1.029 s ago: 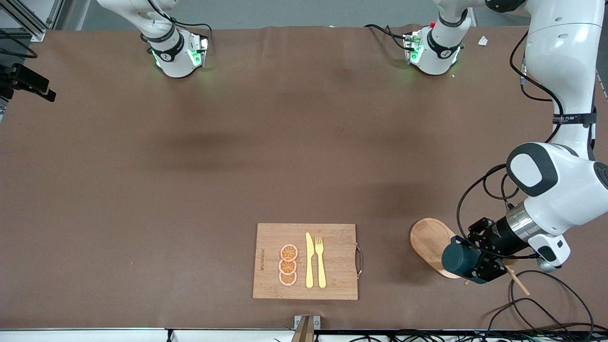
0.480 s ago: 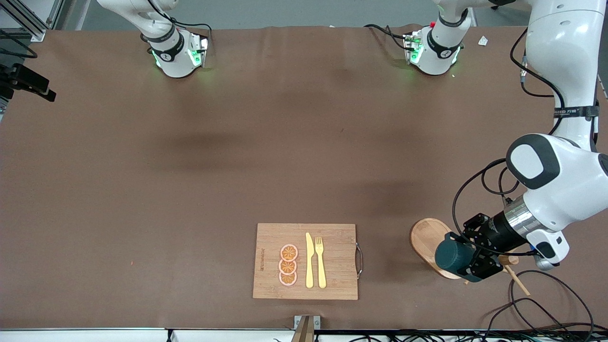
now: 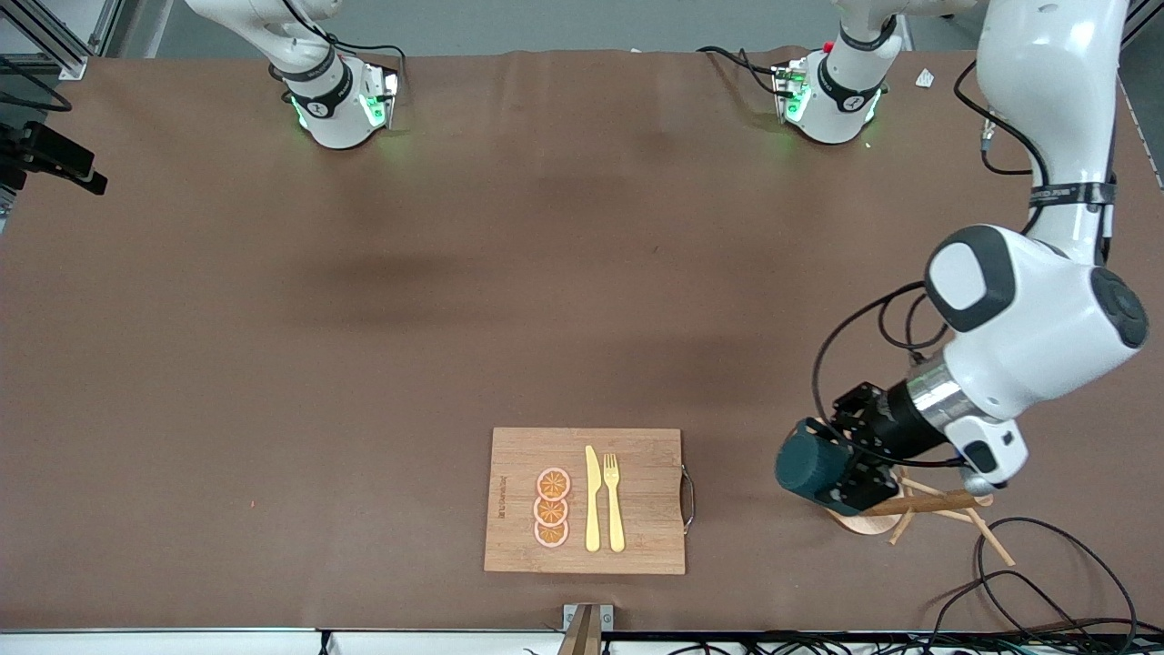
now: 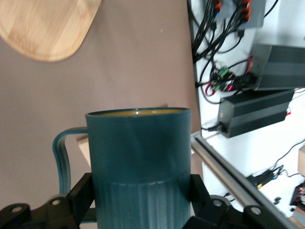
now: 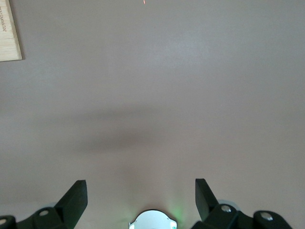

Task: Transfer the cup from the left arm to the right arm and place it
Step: 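Lift the teal mug off the mug tree with the left gripper, then carry the teal mug to the table middle and lower it down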

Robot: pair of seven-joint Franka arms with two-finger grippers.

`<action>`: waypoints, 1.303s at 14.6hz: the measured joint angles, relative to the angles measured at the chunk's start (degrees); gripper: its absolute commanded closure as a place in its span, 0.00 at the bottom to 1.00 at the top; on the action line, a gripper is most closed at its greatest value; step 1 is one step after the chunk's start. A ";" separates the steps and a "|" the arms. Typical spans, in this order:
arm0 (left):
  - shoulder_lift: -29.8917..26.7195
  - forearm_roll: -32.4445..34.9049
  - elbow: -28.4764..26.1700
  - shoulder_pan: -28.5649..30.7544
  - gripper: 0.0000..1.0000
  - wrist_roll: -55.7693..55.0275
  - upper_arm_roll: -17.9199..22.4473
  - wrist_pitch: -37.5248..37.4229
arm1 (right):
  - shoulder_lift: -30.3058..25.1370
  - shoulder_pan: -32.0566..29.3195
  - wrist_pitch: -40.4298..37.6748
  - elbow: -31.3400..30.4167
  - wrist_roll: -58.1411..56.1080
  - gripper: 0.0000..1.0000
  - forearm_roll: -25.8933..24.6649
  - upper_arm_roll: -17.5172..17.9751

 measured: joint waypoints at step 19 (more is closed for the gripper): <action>2.25 35.27 -0.65 -26.84 0.16 -17.73 -0.10 -0.42 | 0.00 -0.03 0.30 0.00 0.00 0.00 0.00 -0.03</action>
